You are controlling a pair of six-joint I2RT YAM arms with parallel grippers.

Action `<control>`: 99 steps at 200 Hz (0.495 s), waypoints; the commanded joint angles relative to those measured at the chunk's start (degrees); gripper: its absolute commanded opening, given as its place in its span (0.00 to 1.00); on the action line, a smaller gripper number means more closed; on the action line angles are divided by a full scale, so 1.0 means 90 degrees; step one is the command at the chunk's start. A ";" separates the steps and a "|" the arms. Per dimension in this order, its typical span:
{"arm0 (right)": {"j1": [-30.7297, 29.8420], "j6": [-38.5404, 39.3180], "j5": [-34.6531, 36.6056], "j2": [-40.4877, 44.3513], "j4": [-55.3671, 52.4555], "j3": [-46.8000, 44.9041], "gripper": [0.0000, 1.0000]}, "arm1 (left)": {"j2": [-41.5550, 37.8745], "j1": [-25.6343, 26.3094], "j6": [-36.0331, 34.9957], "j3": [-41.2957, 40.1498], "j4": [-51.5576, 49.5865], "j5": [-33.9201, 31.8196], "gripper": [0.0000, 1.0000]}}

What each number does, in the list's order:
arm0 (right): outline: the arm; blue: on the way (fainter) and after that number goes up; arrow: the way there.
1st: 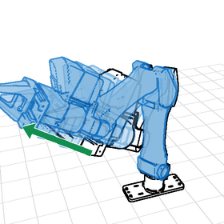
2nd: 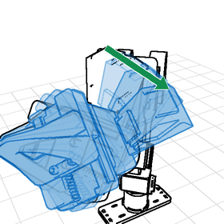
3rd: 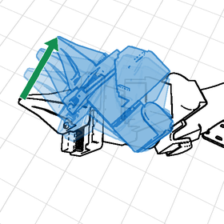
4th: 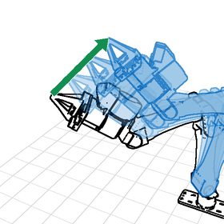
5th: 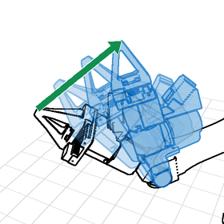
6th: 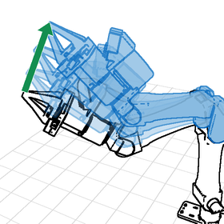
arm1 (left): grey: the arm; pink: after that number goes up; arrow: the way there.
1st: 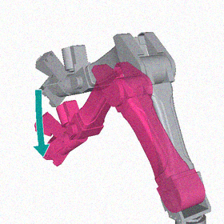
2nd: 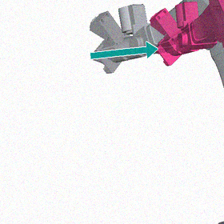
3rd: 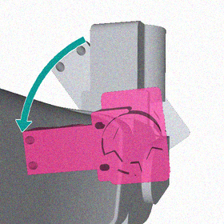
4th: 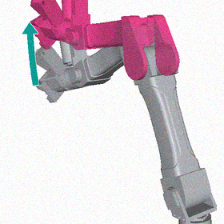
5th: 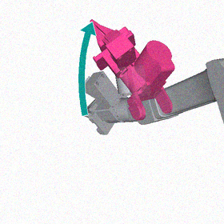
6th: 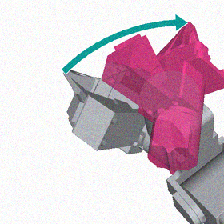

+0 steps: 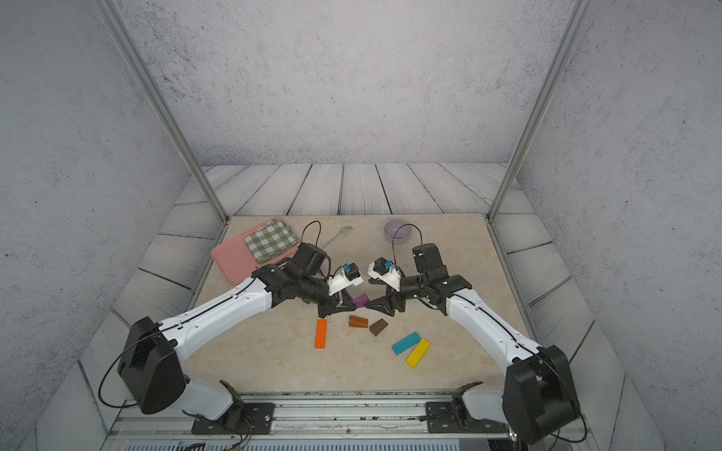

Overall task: Assemble a small pinwheel with building blocks
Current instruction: Assemble the building block at the center of the board.

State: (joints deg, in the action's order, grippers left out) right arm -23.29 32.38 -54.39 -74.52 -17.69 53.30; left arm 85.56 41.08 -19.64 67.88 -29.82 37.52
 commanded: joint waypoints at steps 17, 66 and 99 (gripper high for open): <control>-0.0083 0.0261 -0.0744 -0.0275 -0.0177 0.0044 0.71 | 0.0034 0.0064 -0.0162 0.0114 -0.0105 -0.0082 0.00; -0.0191 0.0466 -0.0856 -0.0677 -0.0350 0.0223 0.62 | -0.0014 0.0150 -0.0201 0.0077 -0.0114 -0.0212 0.00; -0.0214 0.0497 -0.0779 -0.0735 -0.0360 0.0213 0.47 | -0.0033 0.0162 -0.0211 0.0081 -0.0124 -0.0213 0.00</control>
State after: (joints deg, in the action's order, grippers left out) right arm -24.86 36.07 -60.05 -79.81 -19.68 54.06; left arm 85.56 42.24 -20.64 67.88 -30.02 35.70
